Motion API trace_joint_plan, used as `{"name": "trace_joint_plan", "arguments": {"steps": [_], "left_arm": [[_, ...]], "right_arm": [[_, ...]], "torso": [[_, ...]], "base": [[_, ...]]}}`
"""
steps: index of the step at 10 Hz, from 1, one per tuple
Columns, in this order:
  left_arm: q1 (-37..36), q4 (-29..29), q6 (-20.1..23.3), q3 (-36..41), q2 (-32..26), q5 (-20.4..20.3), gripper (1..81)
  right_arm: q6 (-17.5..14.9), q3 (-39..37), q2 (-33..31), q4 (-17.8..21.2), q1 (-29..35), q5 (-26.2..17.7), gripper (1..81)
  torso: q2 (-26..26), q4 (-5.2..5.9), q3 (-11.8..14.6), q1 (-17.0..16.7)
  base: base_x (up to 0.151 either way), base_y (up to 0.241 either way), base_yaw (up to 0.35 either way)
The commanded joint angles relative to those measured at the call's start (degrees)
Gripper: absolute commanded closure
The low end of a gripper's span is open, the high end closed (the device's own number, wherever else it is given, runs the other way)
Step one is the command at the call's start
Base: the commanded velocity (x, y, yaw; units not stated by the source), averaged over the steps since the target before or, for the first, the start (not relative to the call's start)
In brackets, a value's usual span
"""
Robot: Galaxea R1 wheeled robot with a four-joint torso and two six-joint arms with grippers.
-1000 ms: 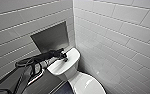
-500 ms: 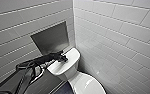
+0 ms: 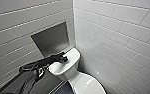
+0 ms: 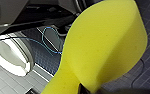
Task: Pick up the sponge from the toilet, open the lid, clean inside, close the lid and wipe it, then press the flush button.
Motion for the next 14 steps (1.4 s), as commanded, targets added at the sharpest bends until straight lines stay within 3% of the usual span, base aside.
{"name": "trace_joint_plan", "arguments": {"steps": [1,5,6,8,12,14], "left_arm": [[-3.9,3.1,0.2,-0.7,1.2,4.8,81.1],[-8.2,2.7,0.2,-0.1,0.5,5.5,81.1],[-12.3,2.3,0.1,1.0,0.0,9.6,81.1],[-17.6,2.1,-0.2,6.3,-2.3,13.6,81.1],[-20.2,1.1,-0.3,27.7,-14.4,13.9,81.1],[-17.3,2.0,-0.3,45.6,-24.0,14.3,81.1]], "right_arm": [[-0.3,0.7,-0.3,-0.4,-1.7,-5.0,81.1],[-0.4,0.6,-0.1,-0.4,-1.7,-5.0,81.1],[-0.4,0.5,-0.2,-0.4,-1.7,-5.0,81.1],[-0.4,0.5,-0.2,-0.4,-1.7,-5.0,81.1],[-0.4,0.5,-0.2,-0.4,-1.6,-4.9,81.1],[-0.4,0.5,-0.1,-0.4,-1.2,-4.9,81.1]], "torso": [[0.0,0.00,0.0,0.0],[0.0,0.00,0.0,-0.1],[0.0,0.00,0.0,-0.1],[0.0,0.00,0.0,-0.1],[0.0,0.00,0.0,0.0],[0.0,0.00,0.0,0.0]], "base": [[0.000,0.000,0.000],[0.000,0.000,0.000],[0.000,0.000,0.000],[0.000,0.000,0.000],[0.000,0.000,0.000],[0.000,0.000,0.000]]}}
